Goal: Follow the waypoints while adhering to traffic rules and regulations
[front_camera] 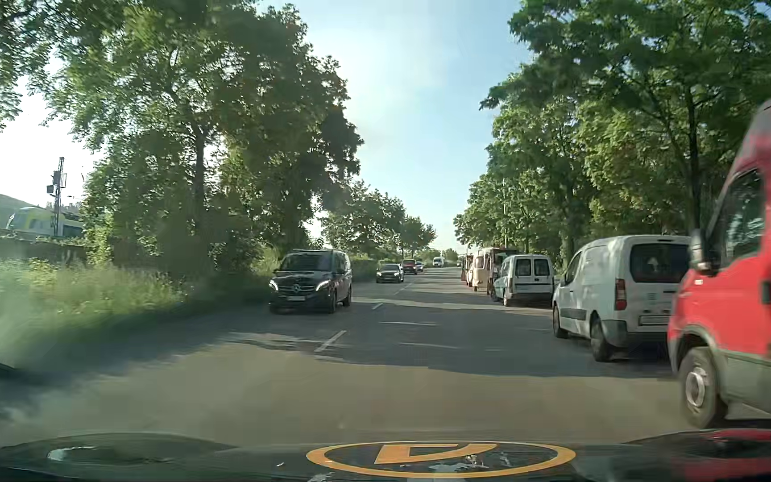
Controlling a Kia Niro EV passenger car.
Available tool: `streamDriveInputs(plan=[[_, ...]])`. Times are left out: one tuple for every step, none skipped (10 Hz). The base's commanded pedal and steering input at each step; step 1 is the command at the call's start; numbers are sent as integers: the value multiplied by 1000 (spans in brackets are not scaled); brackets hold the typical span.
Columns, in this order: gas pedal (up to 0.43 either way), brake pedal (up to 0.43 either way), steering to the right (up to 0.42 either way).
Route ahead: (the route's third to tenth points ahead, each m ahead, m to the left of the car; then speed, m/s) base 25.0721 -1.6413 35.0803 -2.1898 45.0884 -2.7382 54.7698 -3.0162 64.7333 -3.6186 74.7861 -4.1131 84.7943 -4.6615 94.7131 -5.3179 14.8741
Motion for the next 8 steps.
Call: streamDriveInputs(plan=[[177, 0, 5], [177, 0, 5], [177, 0, 5], [189, 0, 5], [189, 0, 5], [189, 0, 5], [189, 0, 5], [189, 0, 5]])
